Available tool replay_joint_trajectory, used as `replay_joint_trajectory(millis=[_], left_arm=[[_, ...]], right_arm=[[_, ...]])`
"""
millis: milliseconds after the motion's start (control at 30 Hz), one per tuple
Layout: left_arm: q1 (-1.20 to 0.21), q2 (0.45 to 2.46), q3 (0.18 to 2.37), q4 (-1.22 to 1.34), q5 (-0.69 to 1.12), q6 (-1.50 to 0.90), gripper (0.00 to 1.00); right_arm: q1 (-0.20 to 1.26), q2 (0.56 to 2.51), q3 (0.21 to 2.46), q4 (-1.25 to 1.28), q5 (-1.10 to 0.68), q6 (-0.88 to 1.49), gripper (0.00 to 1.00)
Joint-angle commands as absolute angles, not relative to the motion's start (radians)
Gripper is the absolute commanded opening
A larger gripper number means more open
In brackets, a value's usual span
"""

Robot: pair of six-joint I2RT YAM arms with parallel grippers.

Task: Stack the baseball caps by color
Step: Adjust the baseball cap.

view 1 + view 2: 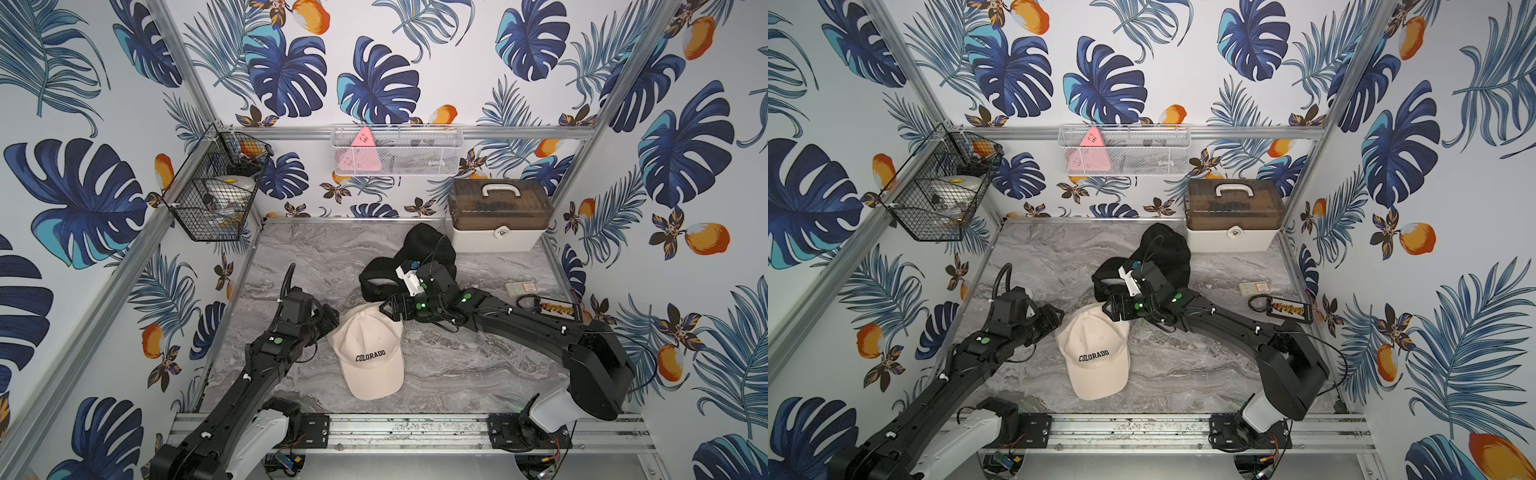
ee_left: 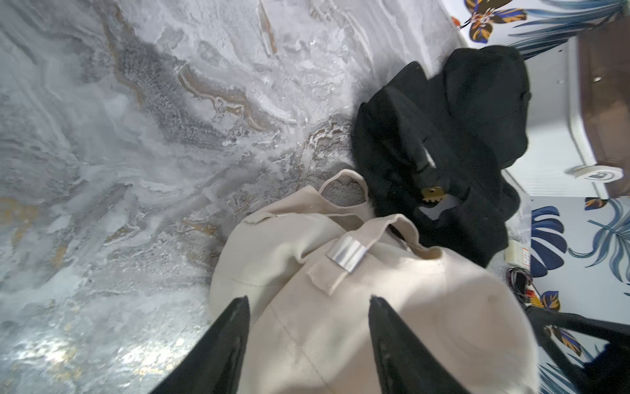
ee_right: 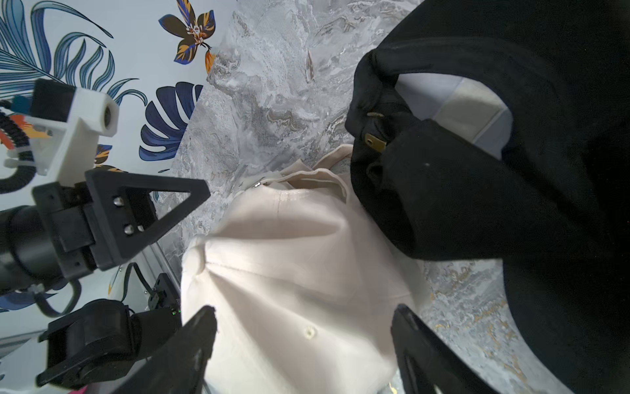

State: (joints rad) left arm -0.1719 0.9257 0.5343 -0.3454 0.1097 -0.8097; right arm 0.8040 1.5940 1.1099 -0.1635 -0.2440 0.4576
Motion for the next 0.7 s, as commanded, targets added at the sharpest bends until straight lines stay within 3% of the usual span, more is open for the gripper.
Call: replay_joint_trajectory(millis=[0, 267, 667], left_arm=[[-0.172, 0.987, 0.512, -0.290, 0.136, -0.817, 0.62], [-0.173, 1.112, 0.479, -0.175, 0.116, -0.815, 0.55], [-0.172, 1.236, 0.431, 0.032, 0.184, -0.779, 0.47]], right_arm=[[0.807, 1.649, 1.129, -0.188, -0.244, 0.419, 0.78], [0.807, 1.746, 1.143, -0.133, -0.264, 0.512, 0.67], [0.810, 1.658, 0.910, -0.002, -0.187, 0.708, 0.67]])
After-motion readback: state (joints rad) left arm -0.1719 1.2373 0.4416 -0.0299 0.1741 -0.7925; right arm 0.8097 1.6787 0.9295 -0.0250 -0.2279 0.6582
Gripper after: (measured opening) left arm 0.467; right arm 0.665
